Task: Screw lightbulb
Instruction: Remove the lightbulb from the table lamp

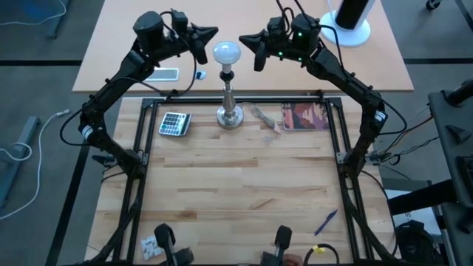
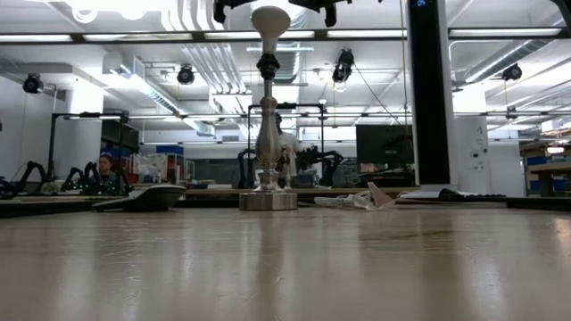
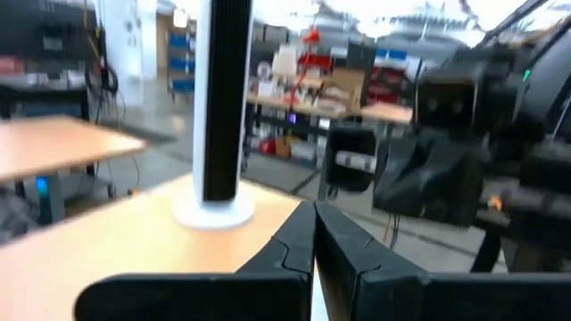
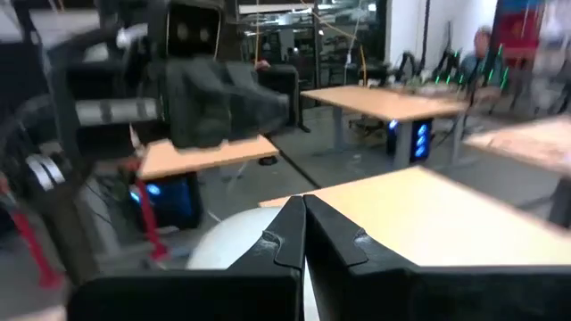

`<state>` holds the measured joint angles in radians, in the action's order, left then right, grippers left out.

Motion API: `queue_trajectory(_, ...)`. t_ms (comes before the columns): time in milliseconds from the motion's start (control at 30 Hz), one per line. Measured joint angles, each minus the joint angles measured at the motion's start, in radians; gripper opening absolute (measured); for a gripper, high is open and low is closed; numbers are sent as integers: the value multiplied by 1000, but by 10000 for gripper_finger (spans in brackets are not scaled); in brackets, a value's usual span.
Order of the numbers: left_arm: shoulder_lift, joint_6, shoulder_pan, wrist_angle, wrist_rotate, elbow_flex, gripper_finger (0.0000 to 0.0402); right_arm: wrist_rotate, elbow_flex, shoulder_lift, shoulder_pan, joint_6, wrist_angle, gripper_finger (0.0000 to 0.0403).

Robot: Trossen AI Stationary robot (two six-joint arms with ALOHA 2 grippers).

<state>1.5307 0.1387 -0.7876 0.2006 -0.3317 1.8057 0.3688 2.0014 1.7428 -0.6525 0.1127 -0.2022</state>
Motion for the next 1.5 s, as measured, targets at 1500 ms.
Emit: queue_trajectory(1500, -4, 106, 105, 149, 14, -11, 0, -30, 27, 78, 17, 8, -74, 0)
